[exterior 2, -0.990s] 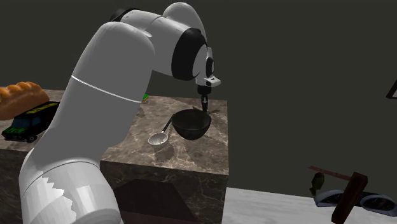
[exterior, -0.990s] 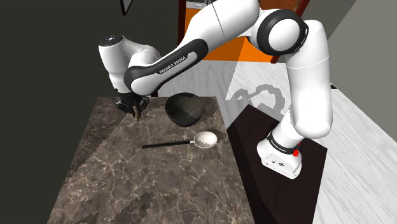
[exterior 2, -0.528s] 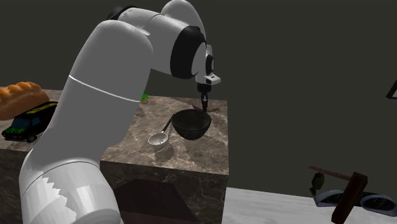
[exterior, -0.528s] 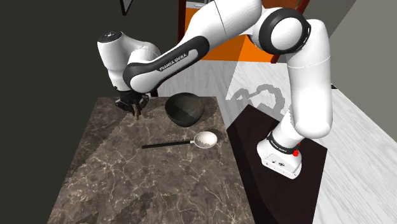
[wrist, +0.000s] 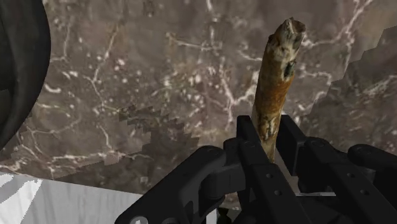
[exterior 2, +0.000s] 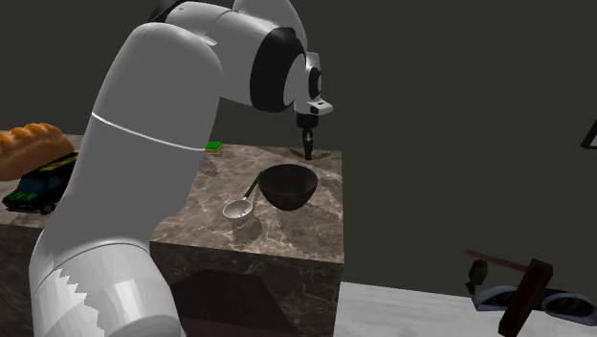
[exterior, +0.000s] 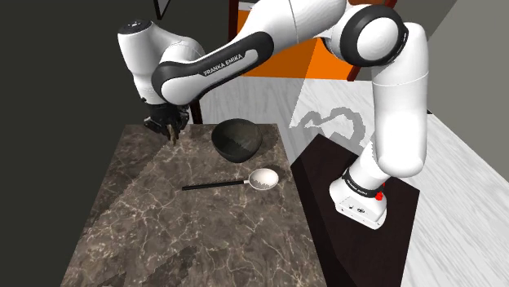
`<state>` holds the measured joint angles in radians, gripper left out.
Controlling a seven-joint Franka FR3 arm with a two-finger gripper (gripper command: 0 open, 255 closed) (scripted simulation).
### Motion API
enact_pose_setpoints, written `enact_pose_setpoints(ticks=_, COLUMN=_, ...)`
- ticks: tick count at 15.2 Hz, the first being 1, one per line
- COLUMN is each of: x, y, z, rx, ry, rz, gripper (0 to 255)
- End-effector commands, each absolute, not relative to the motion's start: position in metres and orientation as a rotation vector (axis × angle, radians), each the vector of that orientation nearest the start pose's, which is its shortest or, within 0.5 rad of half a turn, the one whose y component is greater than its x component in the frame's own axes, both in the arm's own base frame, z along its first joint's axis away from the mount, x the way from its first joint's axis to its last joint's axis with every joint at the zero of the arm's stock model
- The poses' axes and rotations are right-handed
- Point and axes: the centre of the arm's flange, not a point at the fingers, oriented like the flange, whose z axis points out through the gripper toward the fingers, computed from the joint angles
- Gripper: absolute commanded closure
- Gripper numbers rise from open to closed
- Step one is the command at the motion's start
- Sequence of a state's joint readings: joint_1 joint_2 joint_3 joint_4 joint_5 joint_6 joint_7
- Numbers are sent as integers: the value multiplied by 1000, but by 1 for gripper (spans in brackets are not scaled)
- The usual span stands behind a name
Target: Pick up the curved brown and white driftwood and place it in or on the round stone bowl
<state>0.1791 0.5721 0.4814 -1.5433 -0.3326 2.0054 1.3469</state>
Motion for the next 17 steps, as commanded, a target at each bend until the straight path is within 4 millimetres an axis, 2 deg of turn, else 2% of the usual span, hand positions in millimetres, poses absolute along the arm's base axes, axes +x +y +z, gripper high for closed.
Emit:
enact_pose_setpoints(ticks=1, x=585, y=366, z=355, rx=-3054, ry=945, rz=-26, gripper=255)
enact_pose_setpoints(ticks=17, x=585, y=366, z=440, rx=-3054, ry=945, rz=-26, gripper=255)
